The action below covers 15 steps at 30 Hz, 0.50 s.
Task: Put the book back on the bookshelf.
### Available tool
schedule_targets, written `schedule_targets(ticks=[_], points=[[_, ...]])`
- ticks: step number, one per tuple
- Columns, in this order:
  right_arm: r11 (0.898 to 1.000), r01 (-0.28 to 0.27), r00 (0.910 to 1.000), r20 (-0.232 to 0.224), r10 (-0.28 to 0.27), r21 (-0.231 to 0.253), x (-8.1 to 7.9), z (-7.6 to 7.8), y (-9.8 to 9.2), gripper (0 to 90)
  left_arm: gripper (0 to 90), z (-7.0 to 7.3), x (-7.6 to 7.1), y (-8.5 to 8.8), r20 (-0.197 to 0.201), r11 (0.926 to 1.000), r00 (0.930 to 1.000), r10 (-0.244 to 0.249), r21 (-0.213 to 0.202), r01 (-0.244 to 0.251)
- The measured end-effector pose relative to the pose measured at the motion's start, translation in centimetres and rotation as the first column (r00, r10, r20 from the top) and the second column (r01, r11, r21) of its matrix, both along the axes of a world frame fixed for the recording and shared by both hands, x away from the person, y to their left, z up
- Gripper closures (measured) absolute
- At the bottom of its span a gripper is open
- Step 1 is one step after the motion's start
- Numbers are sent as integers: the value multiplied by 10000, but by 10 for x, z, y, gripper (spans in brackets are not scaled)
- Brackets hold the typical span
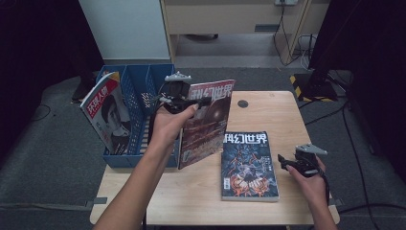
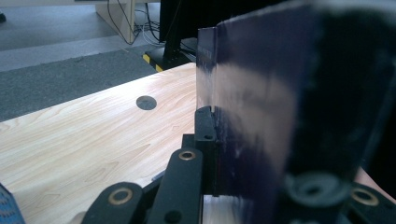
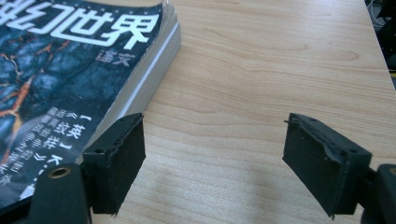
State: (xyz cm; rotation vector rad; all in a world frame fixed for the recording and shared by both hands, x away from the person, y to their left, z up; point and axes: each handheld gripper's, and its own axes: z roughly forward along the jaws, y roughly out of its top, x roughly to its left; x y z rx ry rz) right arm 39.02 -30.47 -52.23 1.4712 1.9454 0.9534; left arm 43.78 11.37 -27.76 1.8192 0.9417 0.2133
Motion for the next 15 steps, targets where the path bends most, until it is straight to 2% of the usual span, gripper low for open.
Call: schedule_targets(ticks=[4, 10, 12, 15], points=[[9997, -14, 9999, -121, 11, -228, 0, -2, 0, 205, 836, 2, -1, 5, 35, 9999, 9999, 101, -77, -100], [9997, 115, 9996, -268, -120, -205, 1, -5, -1, 195, 835, 5, -3, 13, 52, 9997, 9997, 227, -85, -227], [9998, 148, 9987, -490, -155, -150, 1, -7, -1, 193, 835, 6, -3, 16, 80, 9996, 9996, 275, -103, -274], [9995, 84, 9985, -541, -100, -299, 2, -10, -1, 190, 835, 7, -5, 21, 92, 9993, 9994, 347, -166, -345]])
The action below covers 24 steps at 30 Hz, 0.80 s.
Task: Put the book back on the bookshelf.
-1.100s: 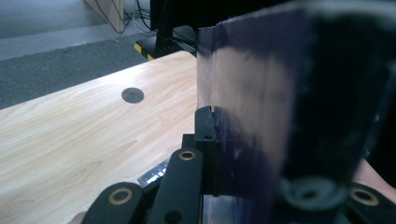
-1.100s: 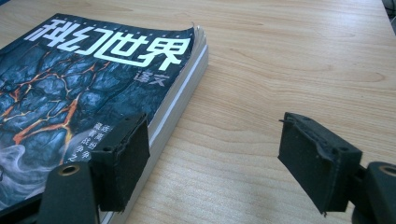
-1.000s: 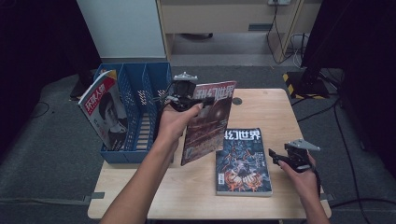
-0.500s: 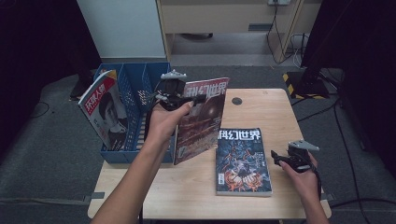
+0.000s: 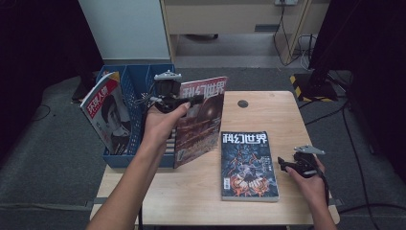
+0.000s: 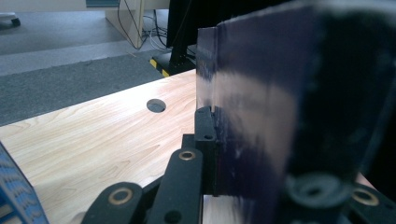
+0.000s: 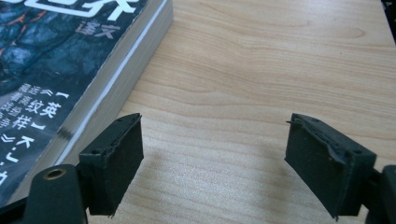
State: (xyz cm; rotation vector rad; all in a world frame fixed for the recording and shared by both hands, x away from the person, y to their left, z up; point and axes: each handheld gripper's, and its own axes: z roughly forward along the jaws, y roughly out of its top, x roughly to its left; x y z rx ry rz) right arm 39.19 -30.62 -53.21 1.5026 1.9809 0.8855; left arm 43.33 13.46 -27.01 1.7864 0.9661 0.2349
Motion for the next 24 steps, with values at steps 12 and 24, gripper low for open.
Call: schedule_targets(ticks=[12, 24], points=[[10000, -5, 9998, -197, 5, 30, 1, -6, 1, 160, 835, 5, -3, 16, 115, 9997, 9997, 228, -90, -227], [10000, -3, 9996, -278, 5, 69, 0, -6, 3, 149, 835, 7, -8, 31, 260, 9990, 9988, 424, -141, -420]])
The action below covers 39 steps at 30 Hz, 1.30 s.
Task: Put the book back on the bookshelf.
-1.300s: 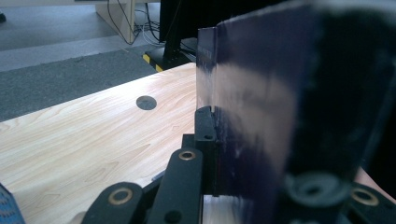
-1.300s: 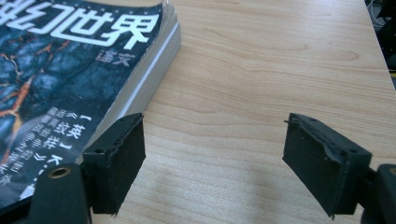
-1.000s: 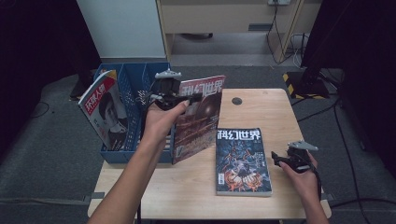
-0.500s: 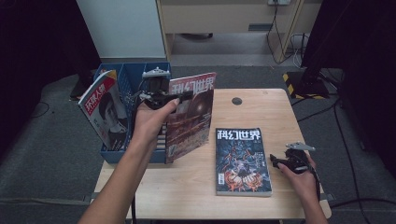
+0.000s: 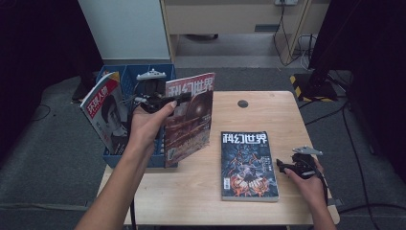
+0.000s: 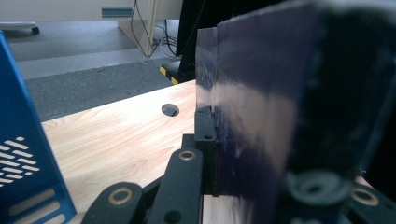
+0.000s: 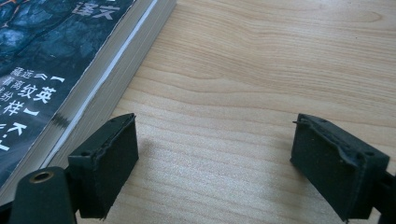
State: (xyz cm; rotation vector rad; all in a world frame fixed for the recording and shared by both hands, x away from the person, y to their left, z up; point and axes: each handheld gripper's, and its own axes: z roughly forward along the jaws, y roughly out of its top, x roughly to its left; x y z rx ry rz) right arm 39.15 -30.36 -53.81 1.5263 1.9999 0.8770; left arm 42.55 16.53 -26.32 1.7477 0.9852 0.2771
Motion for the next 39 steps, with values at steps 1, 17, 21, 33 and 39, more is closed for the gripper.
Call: schedule_targets(ticks=[1, 17, 21, 33, 39], points=[[10000, 3, 10000, -1, -3, 5, 0, 0, 0, 149, 835, 0, 0, 2, 3, 10000, 10000, 29, 0, -29], [10000, -18, 10000, -1, 18, -21, 0, 0, 0, 148, 835, 7, -7, 33, 159, 9986, 9985, 520, -143, -518], [10000, -30, 10000, -3, 30, -30, 0, 0, 0, 148, 835, 9, -9, 42, 209, 9976, 9974, 683, -137, -680], [10000, -28, 10000, 1, 28, -35, 0, 0, 0, 148, 835, 12, -14, 73, 221, 9925, 9923, 1218, -105, -1216], [10000, -8, 10000, 3, 8, -2, 0, 0, 0, 147, 836, 12, -16, 87, 251, 9893, 9890, 1457, -110, -1454]])
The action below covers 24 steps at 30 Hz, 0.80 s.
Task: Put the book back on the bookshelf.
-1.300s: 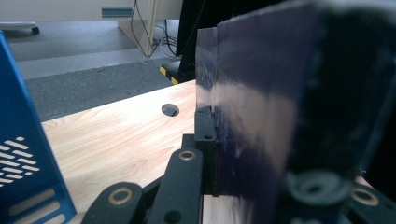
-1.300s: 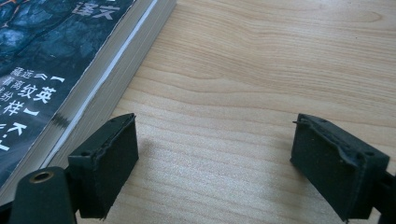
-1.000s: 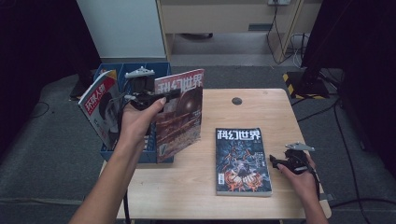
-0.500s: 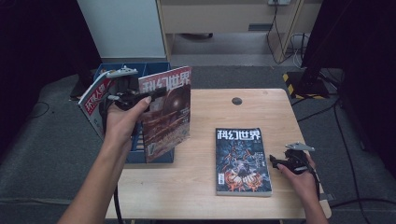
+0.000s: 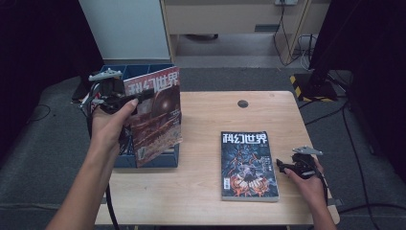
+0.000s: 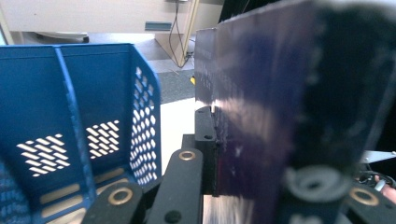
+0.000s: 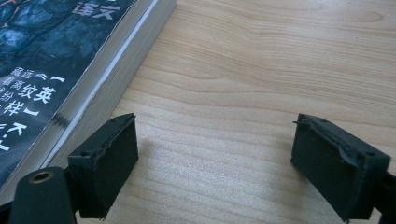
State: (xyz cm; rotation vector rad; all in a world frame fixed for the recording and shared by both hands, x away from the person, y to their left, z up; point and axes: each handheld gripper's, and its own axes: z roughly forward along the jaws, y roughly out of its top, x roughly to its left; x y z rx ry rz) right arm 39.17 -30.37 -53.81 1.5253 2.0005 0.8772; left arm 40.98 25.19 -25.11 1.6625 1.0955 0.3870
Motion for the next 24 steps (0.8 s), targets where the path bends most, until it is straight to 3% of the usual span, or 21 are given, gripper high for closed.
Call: schedule_targets(ticks=[24], points=[[10000, -42, 10000, -23, 42, -28, 0, 0, 0, 147, 836, -3, 0, 30, -68, 9977, 9977, 680, 38, -679]])
